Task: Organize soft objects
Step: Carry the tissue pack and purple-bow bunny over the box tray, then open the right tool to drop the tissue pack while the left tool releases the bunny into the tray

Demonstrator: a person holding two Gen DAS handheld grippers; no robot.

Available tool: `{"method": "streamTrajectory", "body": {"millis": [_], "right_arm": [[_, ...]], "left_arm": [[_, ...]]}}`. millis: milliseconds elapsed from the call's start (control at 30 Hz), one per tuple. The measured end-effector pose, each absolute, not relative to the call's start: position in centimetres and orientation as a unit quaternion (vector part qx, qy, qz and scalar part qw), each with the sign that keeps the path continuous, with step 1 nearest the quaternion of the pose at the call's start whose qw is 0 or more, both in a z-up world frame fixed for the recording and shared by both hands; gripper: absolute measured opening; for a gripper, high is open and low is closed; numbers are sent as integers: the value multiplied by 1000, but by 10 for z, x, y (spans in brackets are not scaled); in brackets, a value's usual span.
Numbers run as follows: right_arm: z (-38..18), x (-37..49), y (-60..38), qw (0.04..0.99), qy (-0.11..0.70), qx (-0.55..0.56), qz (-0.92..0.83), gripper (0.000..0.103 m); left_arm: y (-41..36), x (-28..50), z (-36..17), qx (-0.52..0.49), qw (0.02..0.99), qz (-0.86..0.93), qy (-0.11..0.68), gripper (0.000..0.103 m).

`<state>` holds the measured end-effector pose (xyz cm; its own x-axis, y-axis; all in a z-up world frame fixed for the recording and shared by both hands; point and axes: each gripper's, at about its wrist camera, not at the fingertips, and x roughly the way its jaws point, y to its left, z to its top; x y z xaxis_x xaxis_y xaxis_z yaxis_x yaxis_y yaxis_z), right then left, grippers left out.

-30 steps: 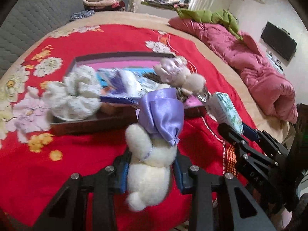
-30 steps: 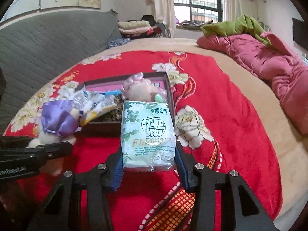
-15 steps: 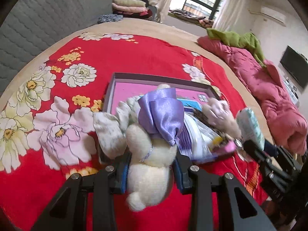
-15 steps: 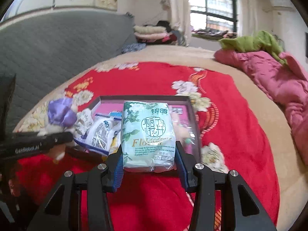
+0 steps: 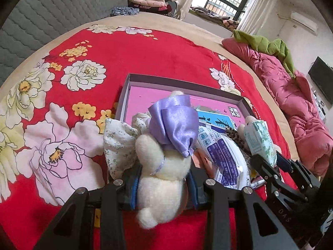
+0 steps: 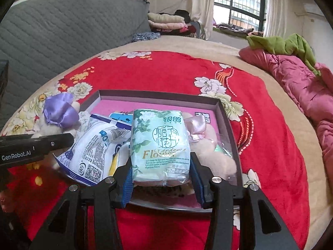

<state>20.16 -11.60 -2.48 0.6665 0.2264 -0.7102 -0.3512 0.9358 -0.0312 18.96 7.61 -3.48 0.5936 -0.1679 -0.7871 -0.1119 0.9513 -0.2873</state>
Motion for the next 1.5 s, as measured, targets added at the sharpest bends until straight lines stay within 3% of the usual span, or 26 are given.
{"method": "streamTrajectory", "body": {"millis": [167,333,433,900,1500], "right_arm": [[-25,198,-117,910,373,-75,162,55],[-16,189,-123,916,359,-74,161,66],[-7,184,-128,921,349,-67,159,70],[20,143,-156,932,330,-41,145,73],[21,68,-173,931,334,-54,138,73]], "left_arm": [[77,190,-34,-154,880,-15,449,39],[75,186,-28,-154,885,-17,440,57],[73,182,-21,-147,890,-15,431,61],[80,146,8,-133,904,11,406,63],[18,79,22,-74,909,1,409,63]]}}
